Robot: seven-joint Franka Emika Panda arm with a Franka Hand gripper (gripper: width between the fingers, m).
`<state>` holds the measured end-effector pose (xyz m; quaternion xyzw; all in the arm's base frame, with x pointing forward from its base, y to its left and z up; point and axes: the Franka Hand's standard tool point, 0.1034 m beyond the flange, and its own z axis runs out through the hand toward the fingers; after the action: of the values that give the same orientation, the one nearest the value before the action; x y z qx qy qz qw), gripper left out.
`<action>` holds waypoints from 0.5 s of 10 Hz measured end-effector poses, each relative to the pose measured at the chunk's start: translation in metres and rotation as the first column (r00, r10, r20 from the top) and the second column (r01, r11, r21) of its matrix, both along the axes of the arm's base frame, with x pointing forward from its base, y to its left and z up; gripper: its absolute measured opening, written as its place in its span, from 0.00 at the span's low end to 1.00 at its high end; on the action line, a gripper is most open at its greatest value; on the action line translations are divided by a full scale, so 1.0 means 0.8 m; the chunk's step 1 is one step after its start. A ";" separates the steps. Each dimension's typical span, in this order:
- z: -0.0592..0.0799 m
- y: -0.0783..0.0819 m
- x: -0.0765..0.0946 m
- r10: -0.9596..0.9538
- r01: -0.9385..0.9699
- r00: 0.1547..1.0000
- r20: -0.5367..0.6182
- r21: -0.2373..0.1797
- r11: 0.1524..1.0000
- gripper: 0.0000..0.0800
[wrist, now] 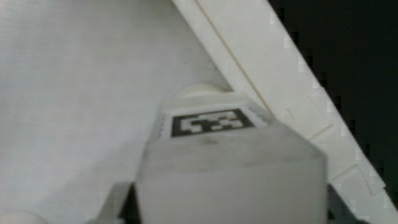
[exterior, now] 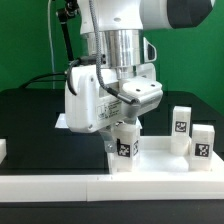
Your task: Assemble square table
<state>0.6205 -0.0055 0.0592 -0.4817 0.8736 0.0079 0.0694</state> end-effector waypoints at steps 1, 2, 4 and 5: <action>0.000 0.010 -0.001 0.100 -0.100 0.995 -0.002 -0.032 0.994 0.58; -0.001 0.021 -0.002 0.280 -0.280 0.960 -0.010 -0.077 0.957 0.73; -0.001 0.031 -0.002 0.546 -0.544 0.838 -0.023 -0.128 0.829 0.80; -0.001 0.028 -0.002 0.573 -0.571 0.819 -0.025 -0.132 0.810 0.81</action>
Offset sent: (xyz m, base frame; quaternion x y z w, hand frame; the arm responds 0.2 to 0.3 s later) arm -0.0124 0.0158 0.0036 0.0125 0.0301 -0.3336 0.9422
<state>0.6191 0.0168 0.0582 -0.7256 0.6862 -0.0336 0.0382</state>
